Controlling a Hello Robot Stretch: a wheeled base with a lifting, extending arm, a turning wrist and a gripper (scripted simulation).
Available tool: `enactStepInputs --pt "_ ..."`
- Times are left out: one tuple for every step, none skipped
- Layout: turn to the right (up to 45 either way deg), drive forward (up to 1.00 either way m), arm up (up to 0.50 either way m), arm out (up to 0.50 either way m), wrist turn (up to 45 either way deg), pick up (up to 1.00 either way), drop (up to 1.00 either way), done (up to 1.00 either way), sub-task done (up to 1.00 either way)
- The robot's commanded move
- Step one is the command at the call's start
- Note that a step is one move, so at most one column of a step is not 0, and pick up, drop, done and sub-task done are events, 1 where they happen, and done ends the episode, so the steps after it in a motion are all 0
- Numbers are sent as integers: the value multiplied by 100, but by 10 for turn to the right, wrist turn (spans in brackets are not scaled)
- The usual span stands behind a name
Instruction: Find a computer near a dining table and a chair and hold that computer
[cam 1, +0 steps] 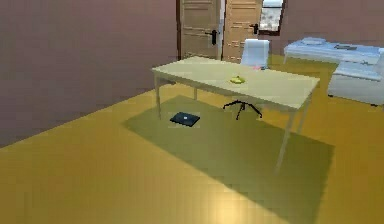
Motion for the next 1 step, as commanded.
enactStepInputs --pt "360 0 0 0 0 0 0 0 0"
